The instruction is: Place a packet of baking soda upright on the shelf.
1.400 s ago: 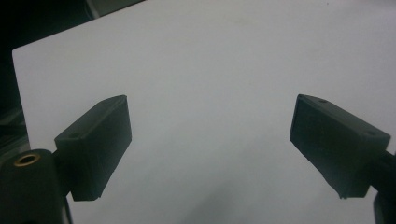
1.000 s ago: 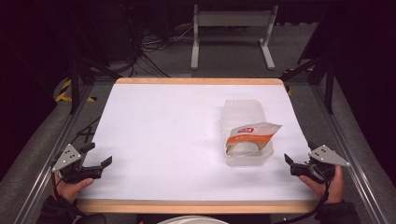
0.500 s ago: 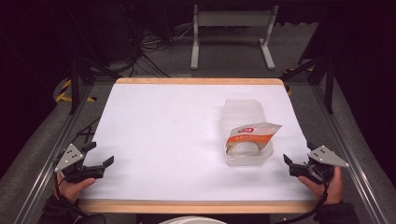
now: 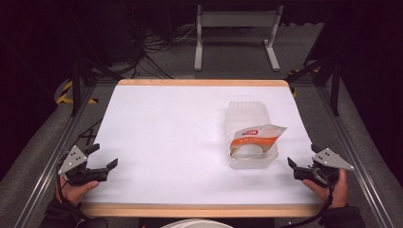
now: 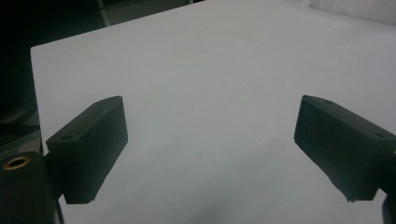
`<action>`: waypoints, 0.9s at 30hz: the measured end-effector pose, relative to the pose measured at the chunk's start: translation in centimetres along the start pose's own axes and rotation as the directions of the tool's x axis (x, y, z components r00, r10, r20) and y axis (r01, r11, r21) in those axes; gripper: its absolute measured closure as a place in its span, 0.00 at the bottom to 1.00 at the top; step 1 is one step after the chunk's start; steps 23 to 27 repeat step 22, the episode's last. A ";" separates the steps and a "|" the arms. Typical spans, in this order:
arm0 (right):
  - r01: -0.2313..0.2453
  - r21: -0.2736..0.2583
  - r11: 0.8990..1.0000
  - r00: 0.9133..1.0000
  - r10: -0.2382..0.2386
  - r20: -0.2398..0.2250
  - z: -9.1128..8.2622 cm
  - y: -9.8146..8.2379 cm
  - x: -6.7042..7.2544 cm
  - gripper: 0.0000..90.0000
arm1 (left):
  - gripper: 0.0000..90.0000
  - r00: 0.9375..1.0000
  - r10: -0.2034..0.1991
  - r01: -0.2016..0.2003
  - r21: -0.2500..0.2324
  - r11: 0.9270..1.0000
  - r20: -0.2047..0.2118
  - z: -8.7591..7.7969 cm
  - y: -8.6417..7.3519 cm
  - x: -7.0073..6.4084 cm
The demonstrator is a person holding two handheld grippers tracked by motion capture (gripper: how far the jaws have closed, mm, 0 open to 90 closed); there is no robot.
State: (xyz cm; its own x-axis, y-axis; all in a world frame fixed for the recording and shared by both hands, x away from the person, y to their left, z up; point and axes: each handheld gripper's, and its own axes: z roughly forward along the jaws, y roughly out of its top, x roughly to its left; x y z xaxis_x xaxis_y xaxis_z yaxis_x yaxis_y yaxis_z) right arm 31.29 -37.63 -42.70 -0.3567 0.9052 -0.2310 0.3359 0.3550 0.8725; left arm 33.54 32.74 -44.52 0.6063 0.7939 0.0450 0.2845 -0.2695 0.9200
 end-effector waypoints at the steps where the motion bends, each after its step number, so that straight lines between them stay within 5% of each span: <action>1: 0.002 0.002 1.000 1.000 -0.002 -0.001 0.0 0.0 0.0 0.08 | 0.12 1.000 0.002 -0.002 0.002 1.000 -0.001 0.0 0.0 0.0; 27: 0.005 0.009 1.000 1.000 -0.005 -0.017 0.2 -0.1 0.2 0.08 | 0.12 0.999 0.034 -0.034 0.013 0.999 0.003 0.6 1.0 -0.7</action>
